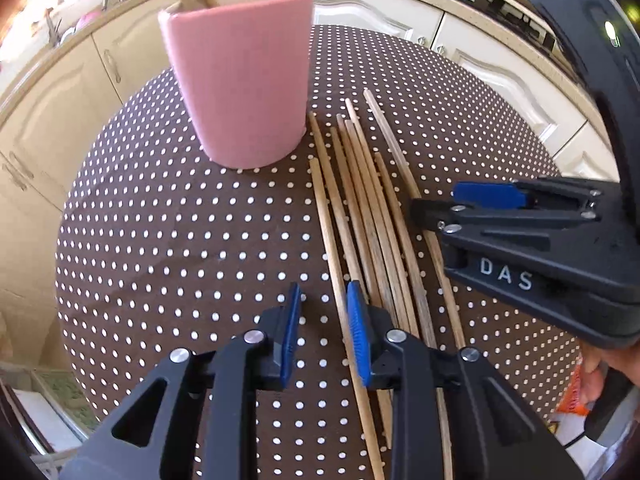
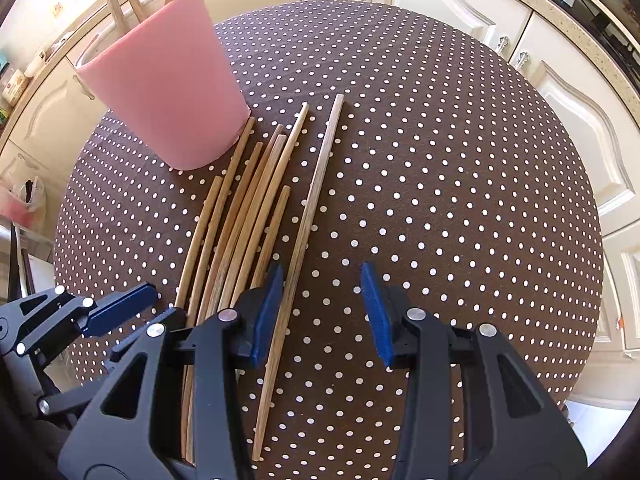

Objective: Organize utensils
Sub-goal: 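Move both open grippers down over the chopstick pile beside the cup, then close the left gripper on a chopstick while the right gripper grasps another, then lift both chopsticks upright and lower them into the pink cup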

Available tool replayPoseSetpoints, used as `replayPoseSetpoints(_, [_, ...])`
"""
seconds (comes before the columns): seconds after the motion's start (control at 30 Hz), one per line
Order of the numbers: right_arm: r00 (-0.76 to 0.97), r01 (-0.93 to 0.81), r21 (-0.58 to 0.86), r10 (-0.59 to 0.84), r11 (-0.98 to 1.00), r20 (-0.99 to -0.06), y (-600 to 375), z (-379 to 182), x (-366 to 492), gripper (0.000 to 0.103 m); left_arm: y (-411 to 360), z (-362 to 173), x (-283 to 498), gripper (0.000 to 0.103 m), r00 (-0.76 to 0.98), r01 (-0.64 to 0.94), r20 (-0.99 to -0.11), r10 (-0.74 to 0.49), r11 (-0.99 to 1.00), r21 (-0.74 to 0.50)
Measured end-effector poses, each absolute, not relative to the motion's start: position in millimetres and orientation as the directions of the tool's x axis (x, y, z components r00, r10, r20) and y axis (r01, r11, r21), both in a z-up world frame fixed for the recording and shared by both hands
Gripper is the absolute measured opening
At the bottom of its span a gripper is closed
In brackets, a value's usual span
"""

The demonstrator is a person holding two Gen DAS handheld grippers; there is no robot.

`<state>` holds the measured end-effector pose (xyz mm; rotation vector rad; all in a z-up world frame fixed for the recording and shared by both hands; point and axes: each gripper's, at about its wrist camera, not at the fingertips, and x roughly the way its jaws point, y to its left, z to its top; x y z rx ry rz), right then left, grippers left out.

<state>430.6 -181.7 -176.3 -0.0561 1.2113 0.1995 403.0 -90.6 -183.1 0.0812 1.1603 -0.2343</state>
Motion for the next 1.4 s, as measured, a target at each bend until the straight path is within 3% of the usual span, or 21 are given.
replayPoseSetpoints(0.13, [0.33, -0.188, 0.031, 0.093, 0.982, -0.939, -176, -177, 434, 0.04, -109, -187, 416, 0.024, 0.401, 0.234, -0.913, -0.082, 0.972, 0.015])
replayPoseSetpoints(0.27, [0.322, -0.194, -0.001, 0.063, 0.981, -0.945, -170, -176, 436, 0.034, -110, -188, 430, 0.008, 0.401, 0.217, -0.913, -0.073, 0.976, 0.018])
replayPoseSetpoints(0.43, [0.307, -0.212, -0.003, 0.064, 0.977, -0.95, -168, -175, 435, 0.008, -95, -189, 438, 0.006, 0.405, 0.217, -0.909, -0.1, 0.976, -0.01])
replayPoseSetpoints(0.5, [0.302, -0.216, 0.007, 0.073, 0.976, -0.951, -169, -174, 434, 0.007, -94, -189, 439, 0.006, 0.414, 0.21, -0.903, -0.11, 0.977, -0.023])
replayPoseSetpoints(0.97, [0.357, -0.231, 0.205, 0.279, 0.951, -0.892, -215, -162, 367, 0.006, -35, -166, 358, 0.006, 0.495, 0.249, -0.831, -0.252, 0.958, -0.142])
replayPoseSetpoints(1.17, [0.443, -0.246, 0.363, 0.438, 0.898, -0.782, -245, -144, 327, 0.006, -15, -138, 334, 0.006, 0.566, 0.263, -0.77, -0.294, 0.95, -0.169])
replayPoseSetpoints(1.4, [0.575, -0.317, 0.441, 0.54, 0.84, -0.615, -256, -107, 287, 0.006, -1, -105, 304, 0.006, 0.648, 0.28, -0.683, -0.338, 0.939, -0.2])
